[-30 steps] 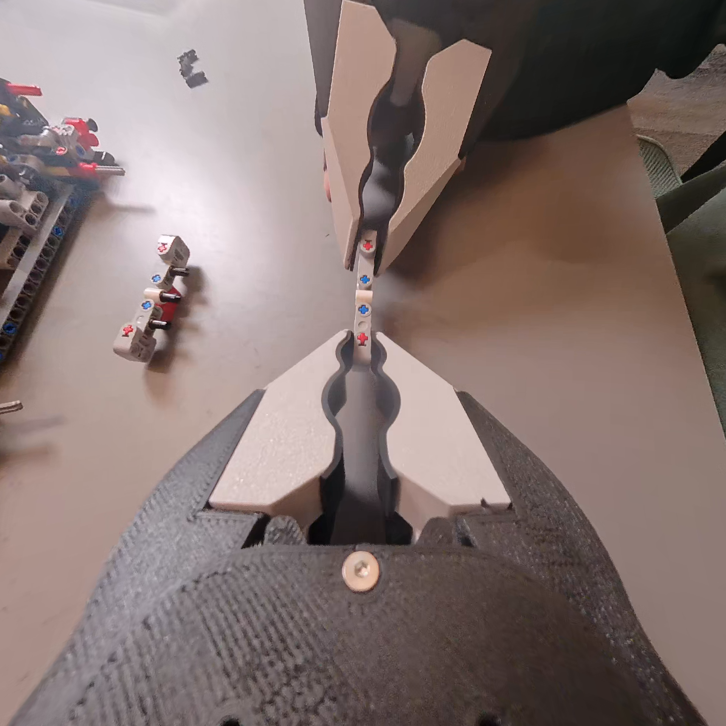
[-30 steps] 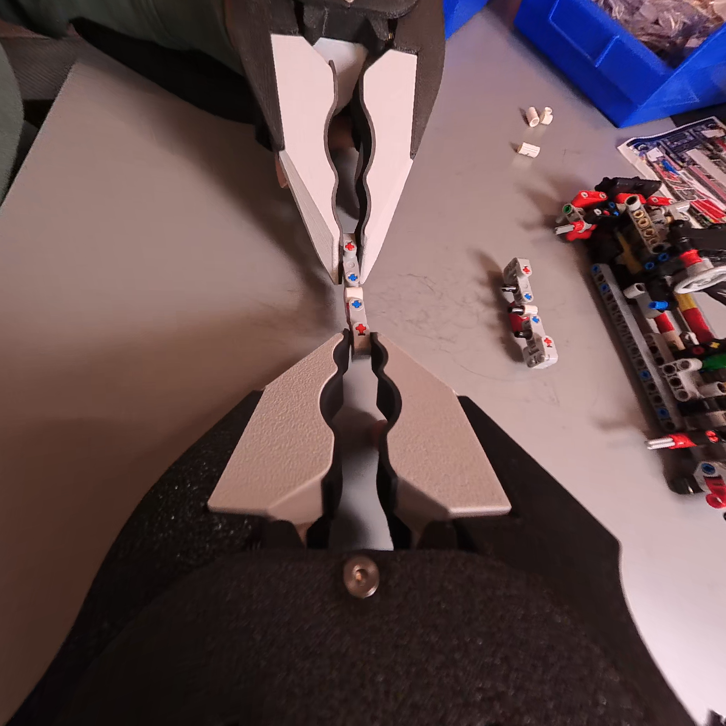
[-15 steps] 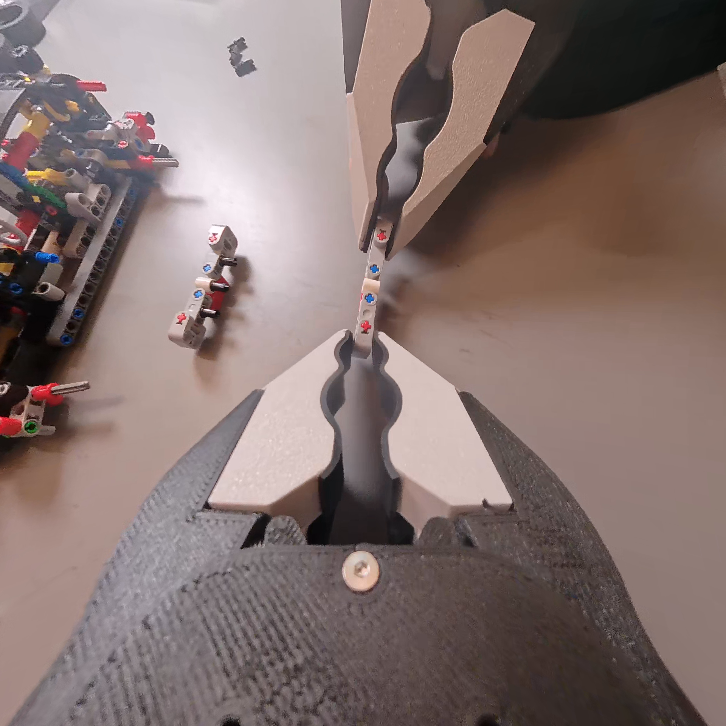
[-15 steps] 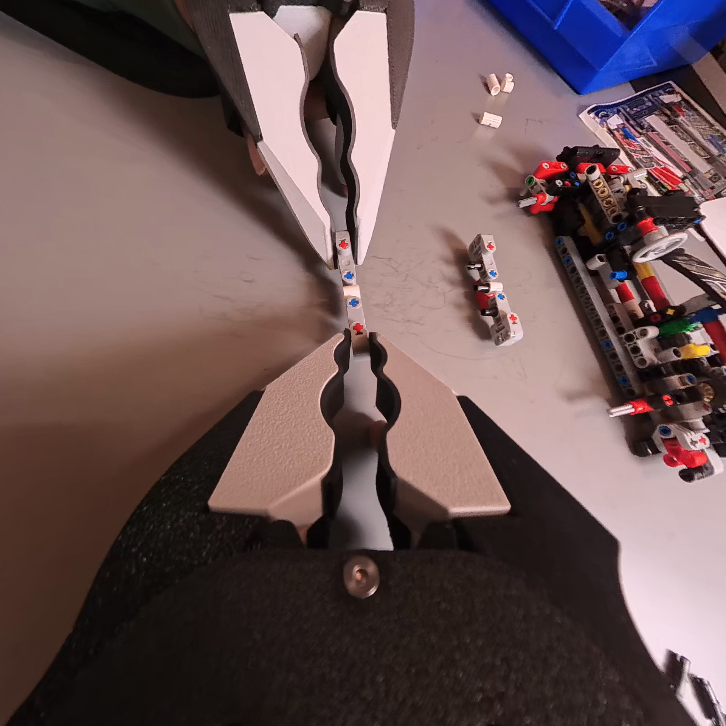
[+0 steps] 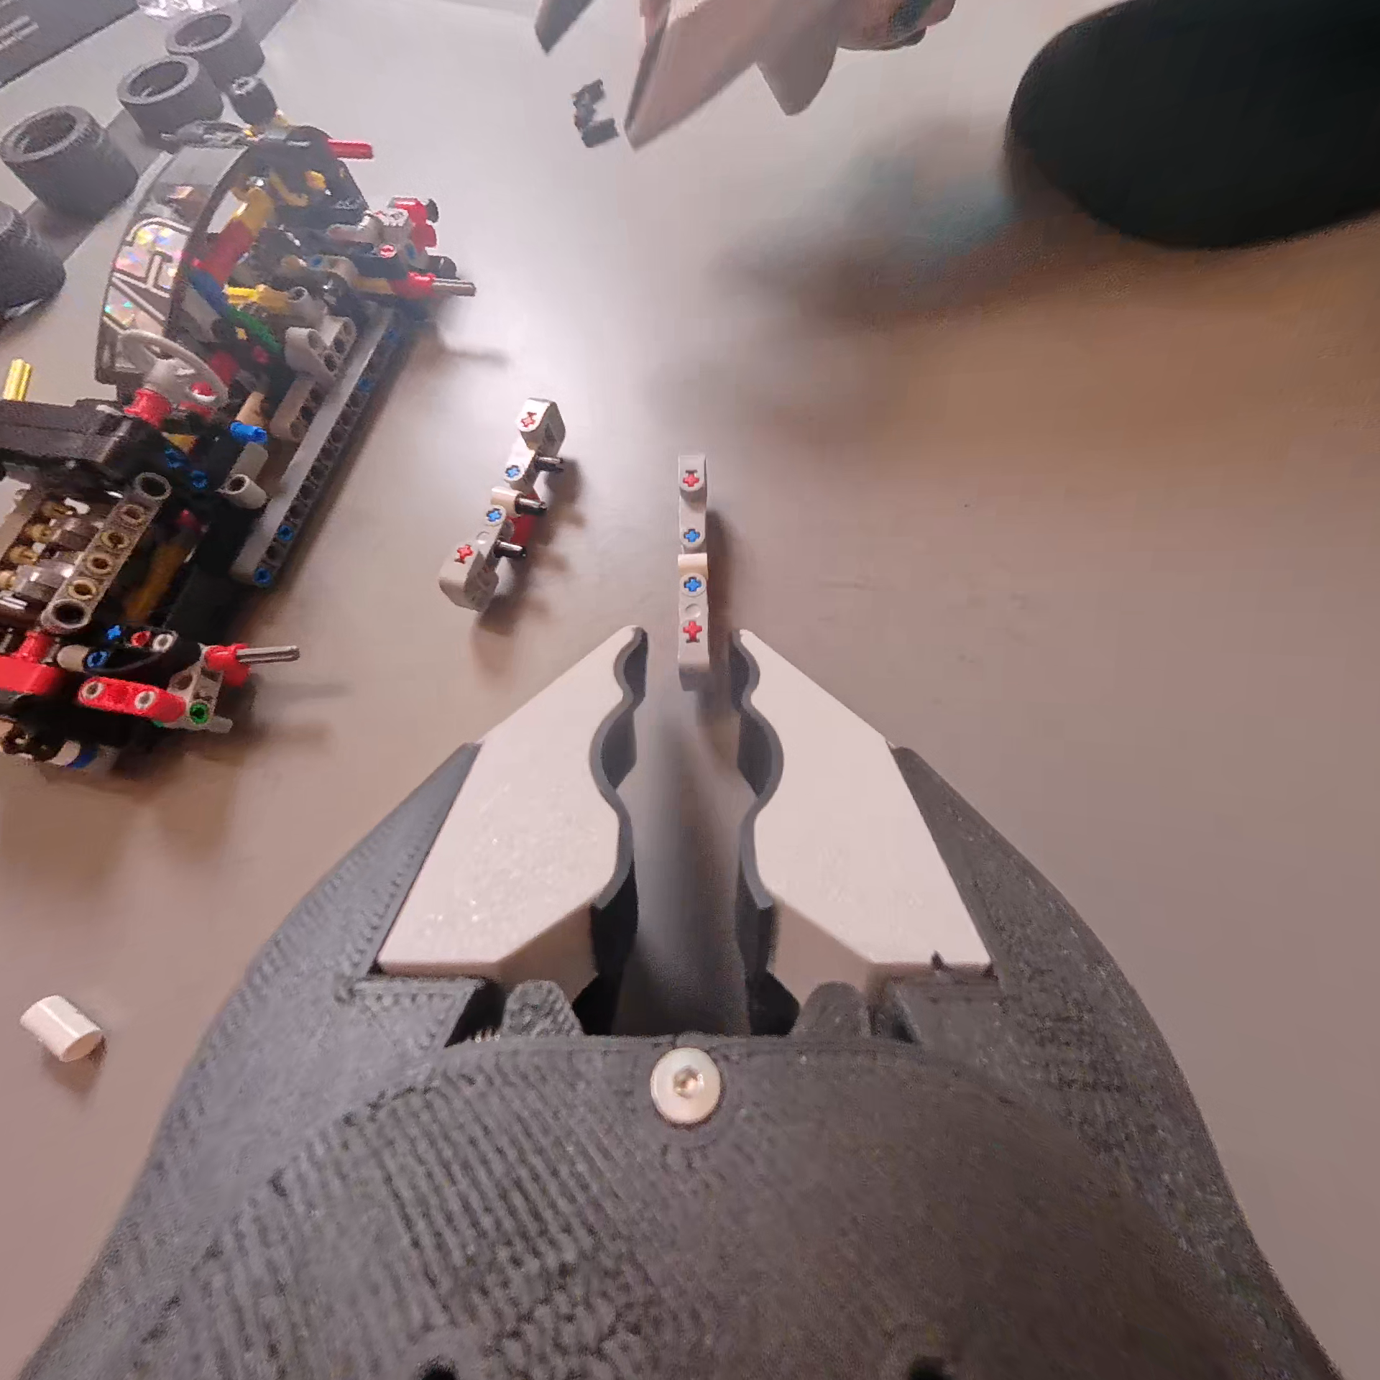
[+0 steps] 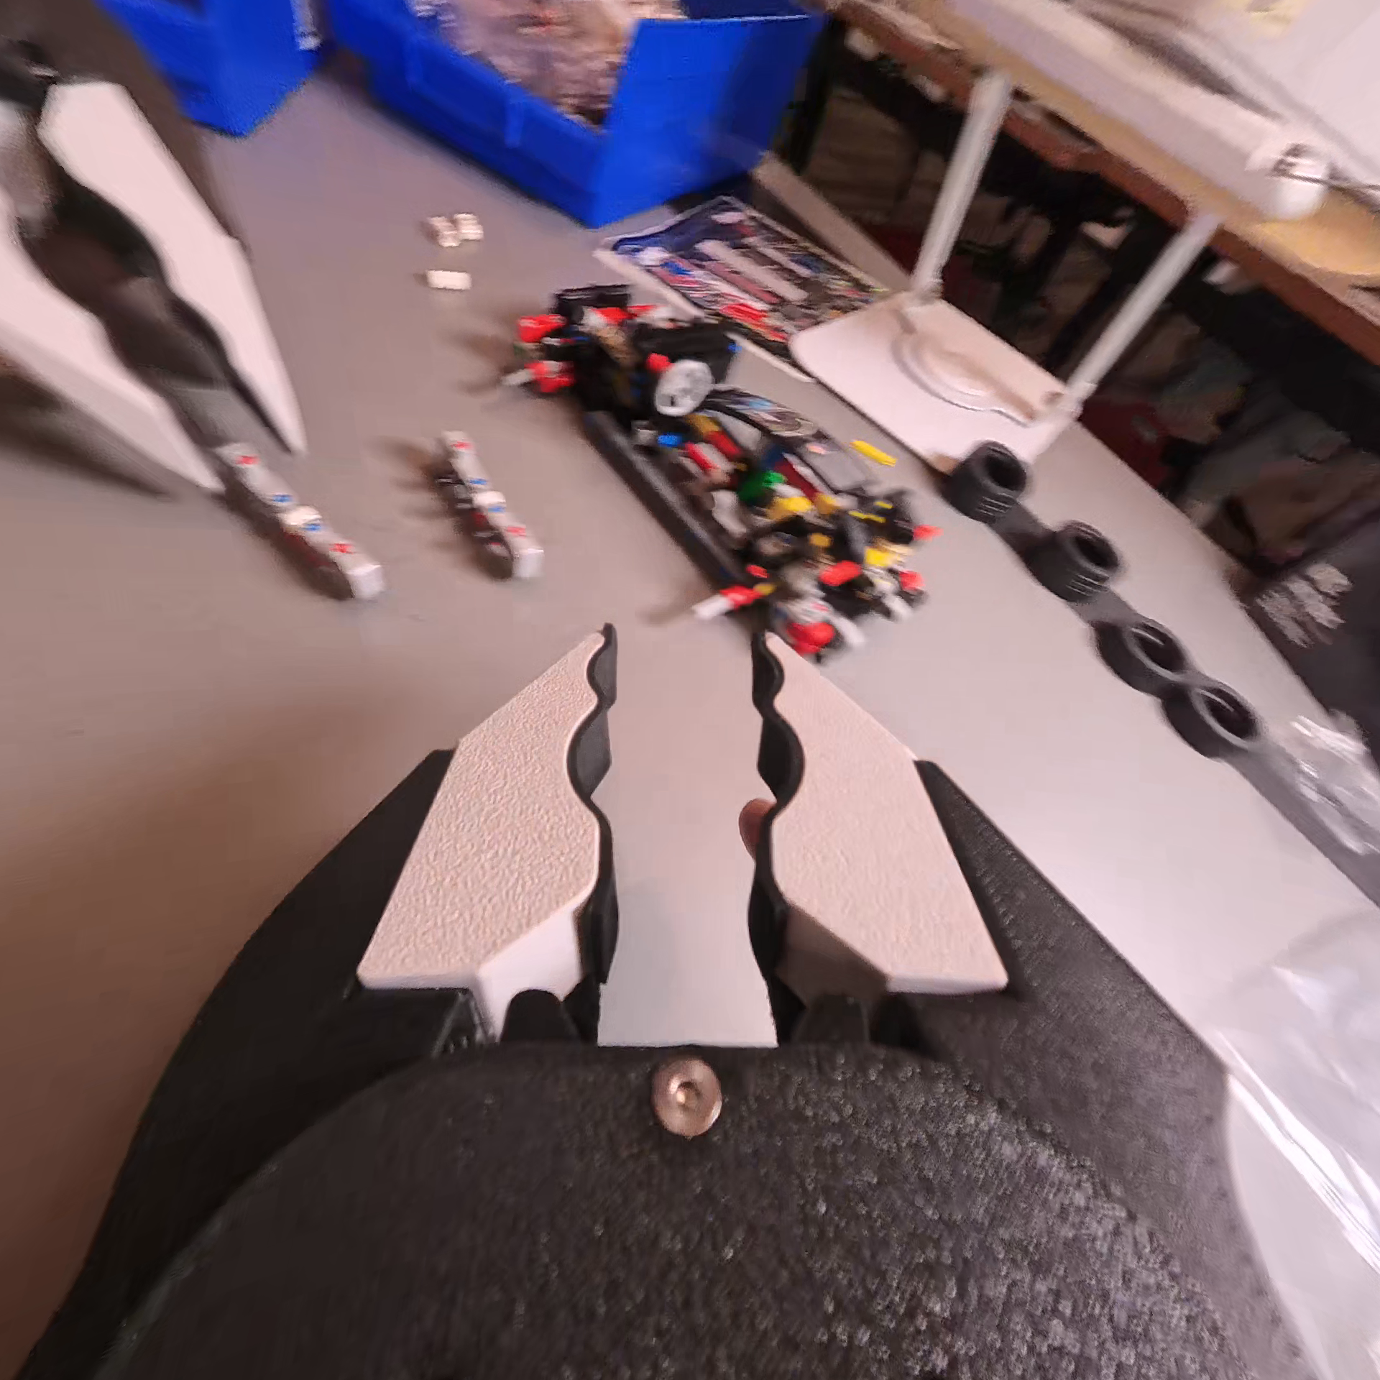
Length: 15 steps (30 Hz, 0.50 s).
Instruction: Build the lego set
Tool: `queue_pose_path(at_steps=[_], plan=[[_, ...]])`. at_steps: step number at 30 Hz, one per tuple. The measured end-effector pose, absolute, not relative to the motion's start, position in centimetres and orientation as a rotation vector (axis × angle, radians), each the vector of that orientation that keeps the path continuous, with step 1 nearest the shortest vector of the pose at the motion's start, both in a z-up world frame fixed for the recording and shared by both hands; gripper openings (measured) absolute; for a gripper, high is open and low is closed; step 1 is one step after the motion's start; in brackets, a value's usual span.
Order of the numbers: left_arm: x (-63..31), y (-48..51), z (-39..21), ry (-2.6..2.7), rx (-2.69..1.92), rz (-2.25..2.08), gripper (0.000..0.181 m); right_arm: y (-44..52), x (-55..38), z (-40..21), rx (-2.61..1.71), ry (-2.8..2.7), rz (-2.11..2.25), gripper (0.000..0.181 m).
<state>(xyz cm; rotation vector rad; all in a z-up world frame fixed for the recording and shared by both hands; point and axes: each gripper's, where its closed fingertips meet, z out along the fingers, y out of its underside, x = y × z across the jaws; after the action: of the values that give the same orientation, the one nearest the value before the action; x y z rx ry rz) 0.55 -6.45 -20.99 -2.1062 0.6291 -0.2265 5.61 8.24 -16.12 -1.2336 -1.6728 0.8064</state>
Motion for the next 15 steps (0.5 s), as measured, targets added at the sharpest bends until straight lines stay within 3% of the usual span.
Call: queue_pose_path(at_steps=[1,4,8,13,15], plan=[[0.6,-6.4,-20.5,0.599,-2.093,-0.248,0.027,10.0,6.2,-15.8,-1.265,-1.627,0.782,0.035],[0.5,-6.2,-18.8,0.522,-2.024,-0.291,0.04,14.8,8.6,-16.4,-1.381,-1.564,0.689,0.03],[-0.4,-5.7,-17.4,0.462,-1.959,-0.26,0.049,18.9,11.8,-18.0,-1.461,-1.549,0.502,0.0],[-0.7,-5.6,-17.1,0.433,-1.935,-0.248,0.046,20.0,12.7,-19.0,-1.493,-1.544,0.496,0.0],[-0.5,-5.7,-17.3,0.44,-1.937,-0.246,0.045,19.8,12.5,-20.0,-1.512,-1.582,0.48,0.01]])
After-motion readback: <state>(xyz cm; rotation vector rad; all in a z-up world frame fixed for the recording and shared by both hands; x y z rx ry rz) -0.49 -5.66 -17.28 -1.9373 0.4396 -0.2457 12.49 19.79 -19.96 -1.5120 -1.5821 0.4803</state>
